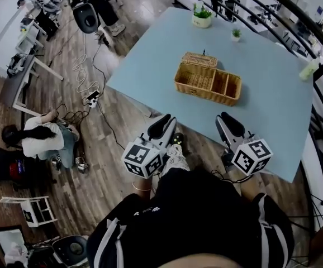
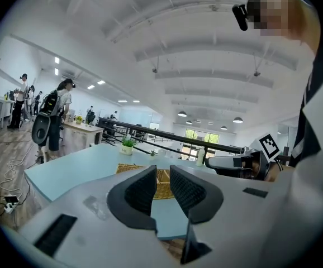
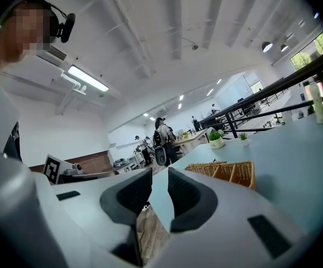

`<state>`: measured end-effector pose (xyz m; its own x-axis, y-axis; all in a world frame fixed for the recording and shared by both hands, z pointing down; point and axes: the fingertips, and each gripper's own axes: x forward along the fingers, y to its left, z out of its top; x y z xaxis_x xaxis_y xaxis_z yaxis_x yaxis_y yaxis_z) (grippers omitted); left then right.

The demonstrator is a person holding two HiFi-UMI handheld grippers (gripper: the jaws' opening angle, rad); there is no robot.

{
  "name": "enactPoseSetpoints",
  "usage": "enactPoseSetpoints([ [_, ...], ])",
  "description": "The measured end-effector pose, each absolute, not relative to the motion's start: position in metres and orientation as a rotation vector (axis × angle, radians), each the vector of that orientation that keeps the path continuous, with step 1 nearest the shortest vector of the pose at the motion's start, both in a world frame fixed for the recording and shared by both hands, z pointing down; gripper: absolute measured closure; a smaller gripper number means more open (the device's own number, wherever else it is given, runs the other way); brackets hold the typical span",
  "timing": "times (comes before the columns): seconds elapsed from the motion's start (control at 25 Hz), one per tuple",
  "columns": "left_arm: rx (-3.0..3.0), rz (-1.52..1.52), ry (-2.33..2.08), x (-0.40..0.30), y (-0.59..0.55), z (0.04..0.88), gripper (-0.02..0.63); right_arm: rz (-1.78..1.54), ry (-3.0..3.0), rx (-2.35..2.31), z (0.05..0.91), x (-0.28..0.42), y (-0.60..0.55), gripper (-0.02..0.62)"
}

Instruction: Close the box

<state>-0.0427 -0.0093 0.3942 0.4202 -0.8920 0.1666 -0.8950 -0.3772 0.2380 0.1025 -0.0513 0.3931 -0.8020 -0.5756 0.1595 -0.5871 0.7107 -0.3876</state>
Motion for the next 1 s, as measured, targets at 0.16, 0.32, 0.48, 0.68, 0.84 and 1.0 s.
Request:
enactPoseSetpoints([
  [0.16,2.408,0.009,-1.504,-0.055,-0.051,0.401,0.552,0.654,-2.854,1.051,0.397,0.099,-0.082,0.505],
  [0.32,2.438,0.000,-1.432,-0.063,-0.088,0.399,0.552,0.664,-2.810,1.129,0.396,0.095,-0.106,0.504],
  [0.48,2.457,0.011,-1.384,-0.074,-0.124,0.399,0.552,0.674,-2.798,1.184,0.393,0.084,-0.133,0.502],
  [0.68,2.479,0.041,-1.298,-0.088,-0.168,0.405,0.552,0.697,-2.759,1.268,0.398,0.070,-0.163,0.497],
  [0.84,2.457,0.066,-1.248,-0.104,-0.198,0.415,0.552,0.713,-2.721,1.336,0.402,0.062,-0.183,0.497],
  [1.0,2.433,0.094,-1.217,-0.117,-0.225,0.424,0.552,0.730,-2.681,1.394,0.404,0.058,-0.200,0.497],
])
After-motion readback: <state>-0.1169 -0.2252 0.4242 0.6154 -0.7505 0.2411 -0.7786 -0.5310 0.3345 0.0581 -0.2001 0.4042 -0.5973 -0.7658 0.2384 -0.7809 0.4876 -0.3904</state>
